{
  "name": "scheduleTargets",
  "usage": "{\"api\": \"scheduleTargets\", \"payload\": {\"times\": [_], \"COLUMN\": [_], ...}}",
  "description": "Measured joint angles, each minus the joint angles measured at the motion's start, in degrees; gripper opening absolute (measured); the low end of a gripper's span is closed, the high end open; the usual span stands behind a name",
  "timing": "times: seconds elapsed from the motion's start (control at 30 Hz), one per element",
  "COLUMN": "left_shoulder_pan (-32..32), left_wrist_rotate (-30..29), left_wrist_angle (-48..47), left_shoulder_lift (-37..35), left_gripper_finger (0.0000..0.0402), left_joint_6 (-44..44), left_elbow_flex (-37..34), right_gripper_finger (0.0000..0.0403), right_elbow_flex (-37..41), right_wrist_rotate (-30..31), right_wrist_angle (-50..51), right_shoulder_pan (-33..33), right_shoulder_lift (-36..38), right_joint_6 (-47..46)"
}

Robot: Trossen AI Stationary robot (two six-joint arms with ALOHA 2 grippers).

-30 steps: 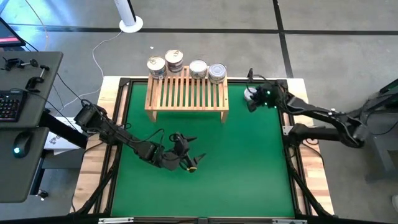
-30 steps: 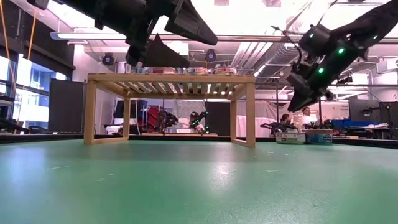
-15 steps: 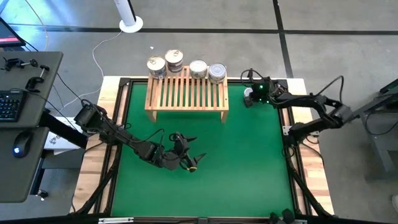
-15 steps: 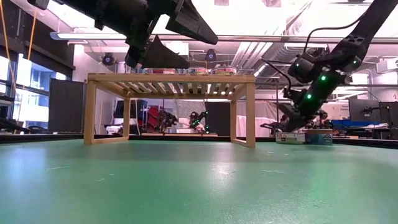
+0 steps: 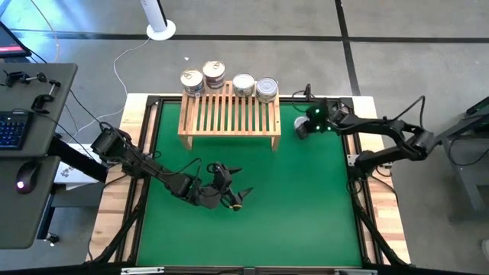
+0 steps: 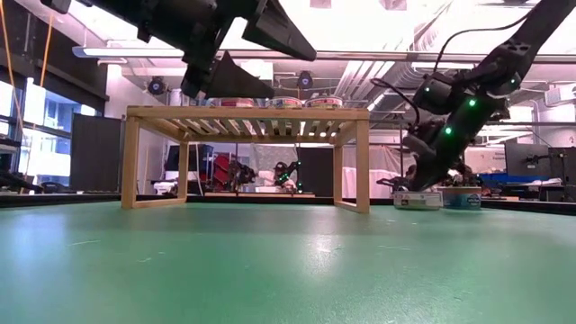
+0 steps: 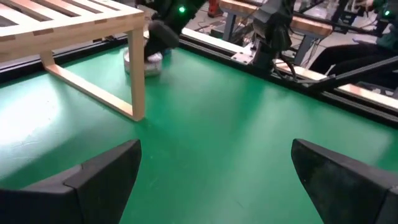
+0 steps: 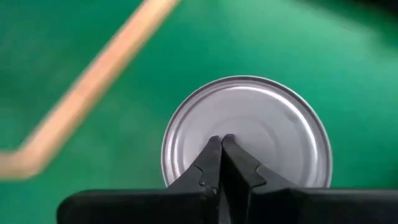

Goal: Stack canned seafood by type on shelf
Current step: Put the green white tuna can on the shelf

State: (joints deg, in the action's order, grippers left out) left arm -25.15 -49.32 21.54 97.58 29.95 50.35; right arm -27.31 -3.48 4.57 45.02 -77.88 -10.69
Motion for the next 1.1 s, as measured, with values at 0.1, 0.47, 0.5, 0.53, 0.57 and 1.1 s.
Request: {"api": "scheduleTargets", "payload": {"times": [0.1, 0.47, 0.5, 0.53, 0.57, 1.1], "left_shoulder_pan": [0.0, -0.9, -1.0, -1.2, -1.2, -1.3], "left_wrist_rotate": [-0.2, -0.6, -0.7, -0.8, -0.8, -0.8], "left_wrist_angle": [1.0, 1.1, 1.1, 1.1, 1.1, 1.1], "left_shoulder_lift": [0.0, 0.0, 0.0, 0.0, 0.0, 0.0], "left_gripper_finger": [0.04, 0.04, 0.04, 0.04, 0.04, 0.04], "left_joint_6": [0.0, -0.1, -0.1, -0.1, -0.1, -0.1], "left_elbow_flex": [0.0, 0.0, 0.0, 0.0, 0.0, 0.0], "right_gripper_finger": [0.0001, 0.0001, 0.0001, 0.0, 0.0, 0.0], "right_elbow_flex": [0.0, 0.0, 0.0, 0.0, 0.0, 0.7], "right_wrist_rotate": [-2.5, -3.7, -3.6, -3.4, -3.0, 14.2], "right_wrist_angle": [1.6, 4.8, 4.8, 4.8, 4.7, -3.1], "right_shoulder_pan": [-4.9, -28.0, -30.0, -31.9, -33.9, -69.5], "right_shoulder_lift": [0.2, 0.3, 0.3, 0.3, 0.3, -0.4], "right_joint_6": [-3.7, -16.1, -17.3, -18.5, -19.9, -41.2]}}
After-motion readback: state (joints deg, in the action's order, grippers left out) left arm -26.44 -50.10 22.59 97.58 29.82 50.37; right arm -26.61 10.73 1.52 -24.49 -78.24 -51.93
